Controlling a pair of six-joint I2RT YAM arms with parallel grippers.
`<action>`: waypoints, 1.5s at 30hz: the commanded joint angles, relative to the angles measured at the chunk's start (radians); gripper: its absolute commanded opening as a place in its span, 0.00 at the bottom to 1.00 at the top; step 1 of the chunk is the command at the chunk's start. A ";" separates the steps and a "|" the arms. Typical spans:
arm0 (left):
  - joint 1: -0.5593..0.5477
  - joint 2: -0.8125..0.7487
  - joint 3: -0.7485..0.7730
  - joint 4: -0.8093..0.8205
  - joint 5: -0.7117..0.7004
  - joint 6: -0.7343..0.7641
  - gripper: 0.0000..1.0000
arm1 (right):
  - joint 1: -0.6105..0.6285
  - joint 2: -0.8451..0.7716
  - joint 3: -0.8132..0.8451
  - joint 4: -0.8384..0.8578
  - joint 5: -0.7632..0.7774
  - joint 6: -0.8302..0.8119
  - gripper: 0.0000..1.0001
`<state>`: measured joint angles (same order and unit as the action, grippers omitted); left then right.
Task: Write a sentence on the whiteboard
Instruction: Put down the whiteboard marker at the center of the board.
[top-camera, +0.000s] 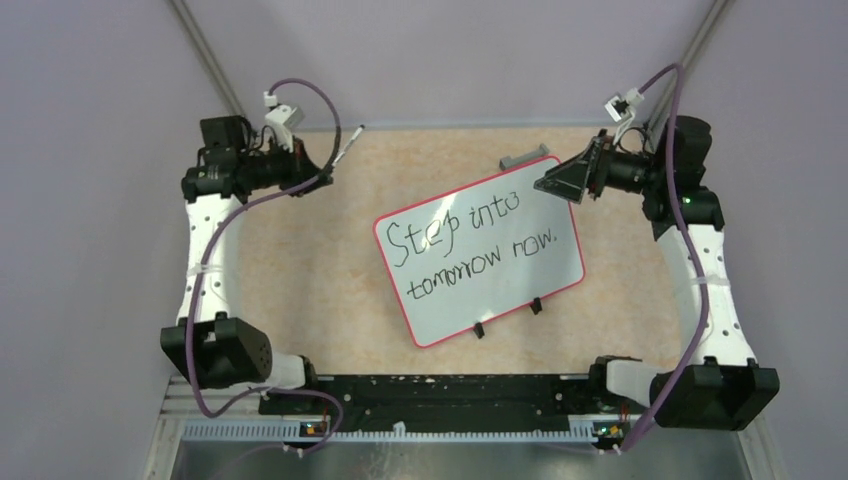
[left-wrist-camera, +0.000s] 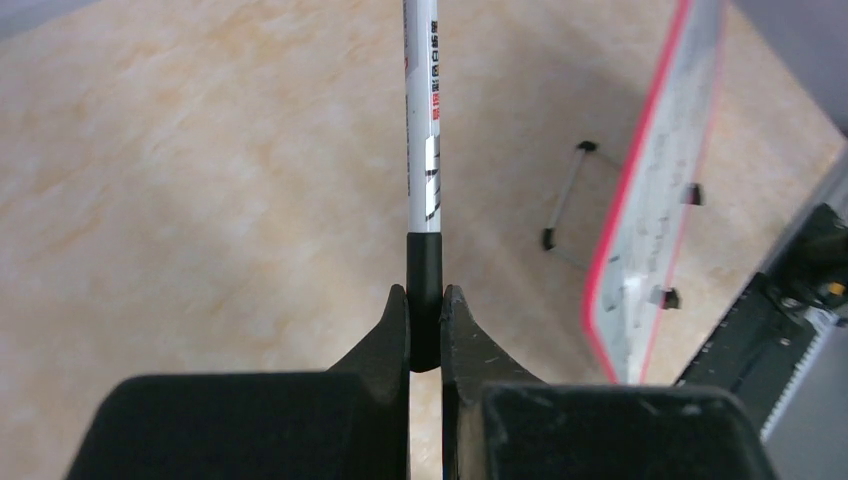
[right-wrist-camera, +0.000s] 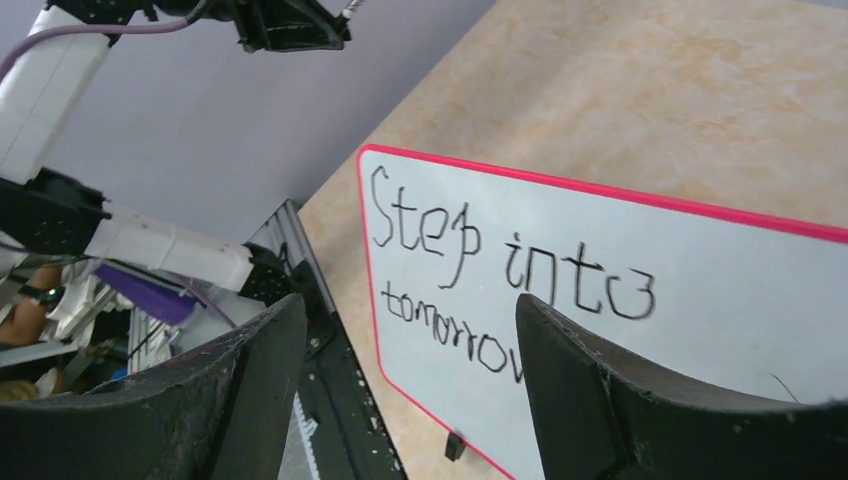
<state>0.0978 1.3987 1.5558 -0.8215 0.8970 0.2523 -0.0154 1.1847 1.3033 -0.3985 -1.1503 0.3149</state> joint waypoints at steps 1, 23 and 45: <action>0.158 0.032 -0.075 -0.124 -0.070 0.199 0.00 | -0.093 -0.022 0.017 -0.121 -0.018 -0.140 0.74; 0.249 0.183 -0.561 -0.008 -0.371 0.418 0.00 | -0.144 -0.063 -0.102 -0.340 0.093 -0.404 0.74; 0.249 0.224 -0.682 0.046 -0.440 0.461 0.39 | -0.144 -0.065 -0.101 -0.374 0.125 -0.429 0.74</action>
<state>0.3397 1.6279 0.9127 -0.8116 0.5068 0.6838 -0.1493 1.1461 1.1973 -0.7574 -1.0405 -0.0792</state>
